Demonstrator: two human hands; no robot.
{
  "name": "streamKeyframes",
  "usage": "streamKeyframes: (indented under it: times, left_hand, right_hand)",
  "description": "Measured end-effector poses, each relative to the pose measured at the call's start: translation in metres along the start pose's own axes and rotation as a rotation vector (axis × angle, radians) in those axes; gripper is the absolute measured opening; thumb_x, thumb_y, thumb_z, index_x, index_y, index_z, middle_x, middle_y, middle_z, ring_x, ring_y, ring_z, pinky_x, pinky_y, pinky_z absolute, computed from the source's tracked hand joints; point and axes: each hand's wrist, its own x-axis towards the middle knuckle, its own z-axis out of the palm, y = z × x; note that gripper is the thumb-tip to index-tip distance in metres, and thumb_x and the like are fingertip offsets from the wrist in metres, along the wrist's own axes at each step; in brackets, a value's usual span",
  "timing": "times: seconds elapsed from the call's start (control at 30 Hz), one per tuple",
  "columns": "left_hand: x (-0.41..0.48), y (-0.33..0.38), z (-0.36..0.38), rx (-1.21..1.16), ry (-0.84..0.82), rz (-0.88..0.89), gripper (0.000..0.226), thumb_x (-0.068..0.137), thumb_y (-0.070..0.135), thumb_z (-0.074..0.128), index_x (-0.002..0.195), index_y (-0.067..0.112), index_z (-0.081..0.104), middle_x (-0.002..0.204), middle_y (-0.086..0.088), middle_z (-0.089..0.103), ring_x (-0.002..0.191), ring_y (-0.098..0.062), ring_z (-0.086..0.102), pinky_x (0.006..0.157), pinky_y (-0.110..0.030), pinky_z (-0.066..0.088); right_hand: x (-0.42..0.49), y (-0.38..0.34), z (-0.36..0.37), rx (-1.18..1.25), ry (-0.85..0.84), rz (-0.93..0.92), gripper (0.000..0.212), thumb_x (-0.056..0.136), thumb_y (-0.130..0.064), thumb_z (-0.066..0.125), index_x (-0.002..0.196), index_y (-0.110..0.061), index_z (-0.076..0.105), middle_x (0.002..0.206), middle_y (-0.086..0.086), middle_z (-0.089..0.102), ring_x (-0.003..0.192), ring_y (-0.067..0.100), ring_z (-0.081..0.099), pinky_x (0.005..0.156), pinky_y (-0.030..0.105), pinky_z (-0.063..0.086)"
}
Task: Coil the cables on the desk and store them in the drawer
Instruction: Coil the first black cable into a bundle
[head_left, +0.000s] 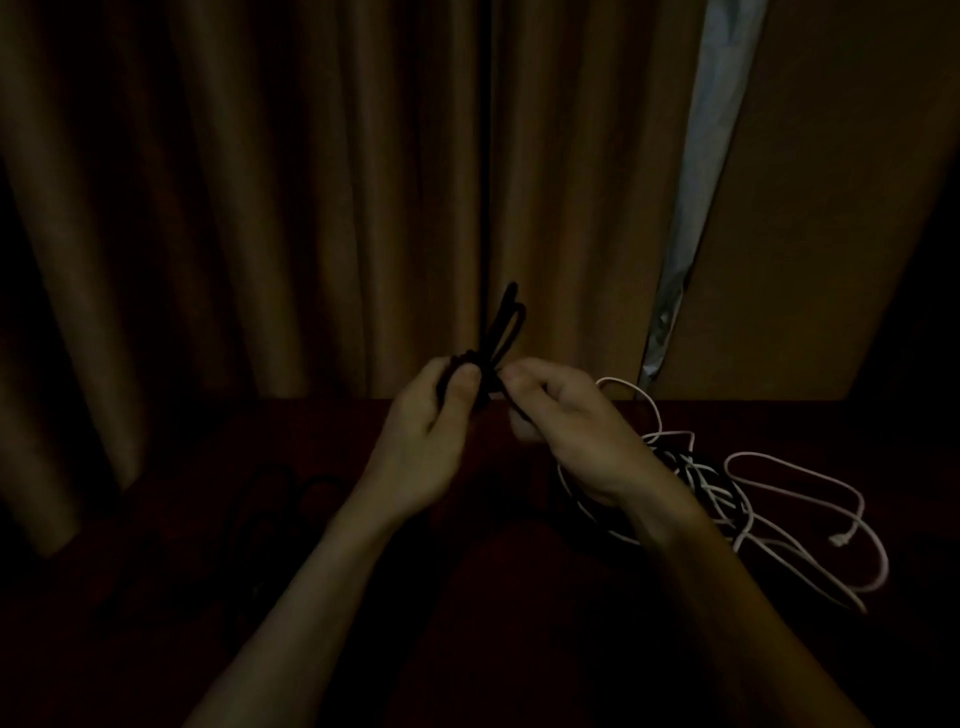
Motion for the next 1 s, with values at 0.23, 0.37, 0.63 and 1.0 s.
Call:
streamKeyframes:
  times: [0.23,0.37,0.63,1.0]
  left_hand:
    - [0.006,0.022,-0.003,-0.973,-0.133,-0.551,0.037,0.102,0.039,0.046,0.097,0.007,0.064,0.066,0.000,0.051,0.044,-0.003,0.035,0.036,-0.014,0.022]
    - [0.000,0.025,-0.006,-1.033,-0.404,-0.627,0.045,0.093,0.048,0.047,0.080,0.014,0.073,0.052,0.005,0.045,0.030,-0.001,0.033,0.030,-0.012,0.013]
    - [0.000,0.023,-0.003,-0.678,-0.337,-0.512,0.067,0.106,0.052,0.026,0.088,0.018,0.081,0.049,-0.005,0.047,0.033,-0.011,0.035,0.034,-0.019,0.020]
    - [-0.001,0.008,0.005,0.055,-0.141,-0.051,0.026,0.099,0.032,0.058,0.124,0.027,0.055,0.109,0.013,0.068,0.101,-0.002,0.065,0.086,-0.022,0.054]
  right_hand:
    - [0.001,-0.003,0.000,0.075,0.028,-0.061,0.035,0.083,-0.047,0.075,0.104,-0.019,0.070,0.089,0.035,0.061,0.082,0.022,0.054,0.079,0.036,0.041]
    - [-0.004,0.000,-0.007,0.085,-0.121,-0.138,0.024,0.093,-0.030,0.069,0.103,-0.008,0.070,0.071,0.006,0.052,0.071,0.011,0.048,0.069,0.020,0.039]
    - [0.000,-0.002,0.001,-0.086,-0.034,-0.223,0.042,0.095,-0.016,0.067,0.062,-0.001,0.047,0.064,-0.004,0.042,0.065,0.004,0.044,0.065,0.021,0.039]
    - [0.006,0.009,0.004,0.040,0.248,-0.125,0.063,0.090,-0.051,0.067,0.081,0.010,0.065,0.073,0.029,0.066,0.059,0.033,0.056,0.064,0.032,0.040]
